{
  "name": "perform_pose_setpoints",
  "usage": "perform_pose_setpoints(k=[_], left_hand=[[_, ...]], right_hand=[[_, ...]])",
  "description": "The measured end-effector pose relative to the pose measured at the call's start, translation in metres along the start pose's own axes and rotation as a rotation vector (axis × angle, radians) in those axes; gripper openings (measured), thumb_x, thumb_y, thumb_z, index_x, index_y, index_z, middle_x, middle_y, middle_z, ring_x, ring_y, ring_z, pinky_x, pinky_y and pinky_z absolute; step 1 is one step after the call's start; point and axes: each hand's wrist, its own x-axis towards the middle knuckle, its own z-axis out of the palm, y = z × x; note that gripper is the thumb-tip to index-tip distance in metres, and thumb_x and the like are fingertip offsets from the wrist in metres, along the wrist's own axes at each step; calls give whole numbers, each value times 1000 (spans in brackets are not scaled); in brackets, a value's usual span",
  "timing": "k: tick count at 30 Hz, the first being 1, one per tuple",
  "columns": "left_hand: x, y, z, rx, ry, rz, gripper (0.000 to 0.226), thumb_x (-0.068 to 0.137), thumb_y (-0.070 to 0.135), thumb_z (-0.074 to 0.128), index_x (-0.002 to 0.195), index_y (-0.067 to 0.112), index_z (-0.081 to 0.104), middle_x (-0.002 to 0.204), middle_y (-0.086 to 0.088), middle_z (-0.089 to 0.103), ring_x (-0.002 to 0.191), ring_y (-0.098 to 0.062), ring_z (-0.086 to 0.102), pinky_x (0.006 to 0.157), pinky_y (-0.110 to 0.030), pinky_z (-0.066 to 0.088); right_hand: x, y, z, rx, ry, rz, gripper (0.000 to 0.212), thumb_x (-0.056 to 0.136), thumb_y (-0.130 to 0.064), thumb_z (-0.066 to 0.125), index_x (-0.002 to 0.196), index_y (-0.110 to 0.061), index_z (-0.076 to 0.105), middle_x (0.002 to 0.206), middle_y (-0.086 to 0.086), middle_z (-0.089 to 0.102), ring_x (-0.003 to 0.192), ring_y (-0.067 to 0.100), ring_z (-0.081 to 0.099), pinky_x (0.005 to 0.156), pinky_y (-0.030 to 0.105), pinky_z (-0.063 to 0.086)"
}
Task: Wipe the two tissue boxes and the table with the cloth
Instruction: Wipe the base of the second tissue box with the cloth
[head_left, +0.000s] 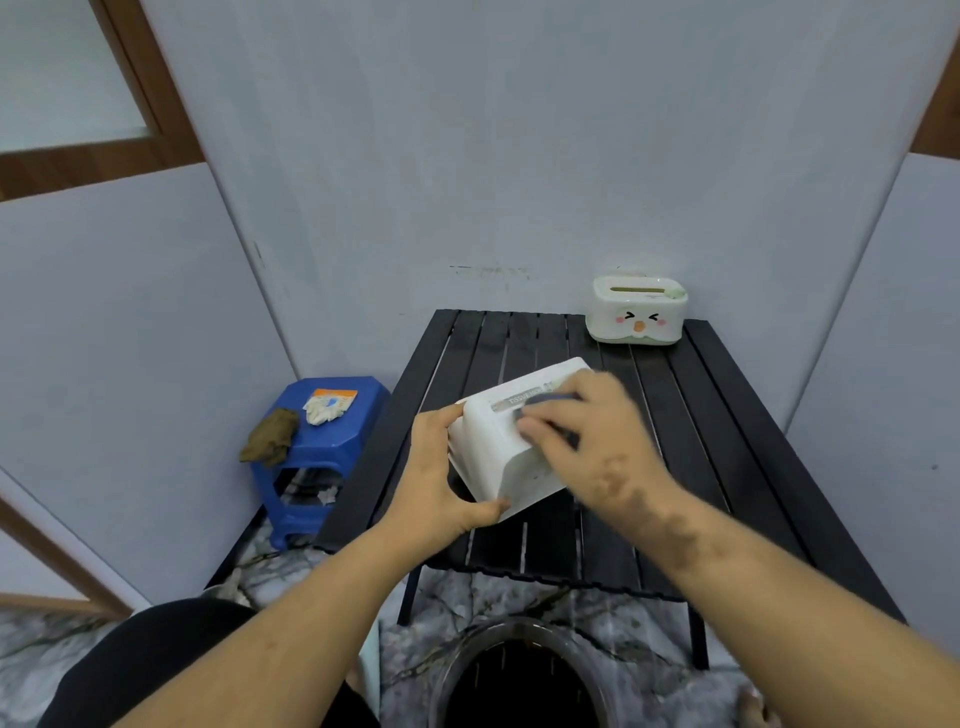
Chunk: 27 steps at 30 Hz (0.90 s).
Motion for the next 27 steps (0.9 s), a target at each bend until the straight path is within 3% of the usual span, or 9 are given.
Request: perform_pose_setpoints(k=[3,5,7,9,14,16,22,24,27], left_hand=[[0,-4,4,24,8,42,99,59,35,93,134,51,31,134,8,35,131,-16,45,108,-21,40],[-1,-2,5,35,1,57,99,60,34,92,135,52,29,134,9,33,133,-14,42,108,-15,36],[-2,0,7,61,-5,78,99,61,33,92,137,49,30,133,9,32,133,-13,40,107,-12,34],[-3,2,9,97,-6,96,101,62,31,92,140,41,29,131,8,30,130,-13,37,106,-14,34],[-4,2,12,126,-9,133,108,64,31,94,146,39,25,133,10,27,129,-7,35,103,-7,32],[-4,2,12,139,-21,150,108,65,33,92,148,40,24,136,9,26,129,-12,35,104,-6,29],[-2,3,12,162,-42,153,110,67,37,88,147,48,13,137,14,21,134,-17,31,109,-11,24],[-1,1,11,147,-43,149,110,66,34,90,146,49,15,137,13,22,134,-16,32,108,-10,24],[2,1,8,89,-10,116,103,62,31,93,136,55,26,133,8,30,131,-14,38,107,-14,32]], right_hand=[[0,-10,2,34,-120,-95,15,86,-29,72,96,-20,78,89,-2,54,87,0,44,83,5,31],[12,8,-14,59,-17,35,13,84,-30,74,93,-21,78,89,-1,57,87,2,50,83,10,38],[23,28,-31,6,56,226,14,85,-31,72,95,-22,78,91,2,57,88,14,56,83,23,45],[24,32,-29,-60,76,285,15,87,-30,71,97,-22,77,92,3,56,89,19,56,84,27,46],[9,-18,7,-2,-58,-88,14,87,-26,71,98,-18,77,90,3,54,91,18,49,81,24,41],[20,-12,2,46,-51,-61,14,86,-27,72,97,-20,77,90,2,56,89,16,51,80,22,42],[35,42,-32,-15,90,280,13,88,-31,69,98,-26,76,92,-1,55,83,14,56,77,17,45],[29,37,-28,-32,108,265,13,89,-30,67,98,-25,75,92,-1,54,83,14,53,80,22,47],[14,23,-15,-57,59,62,12,90,-27,67,96,-21,76,90,0,51,90,15,47,82,18,38]])
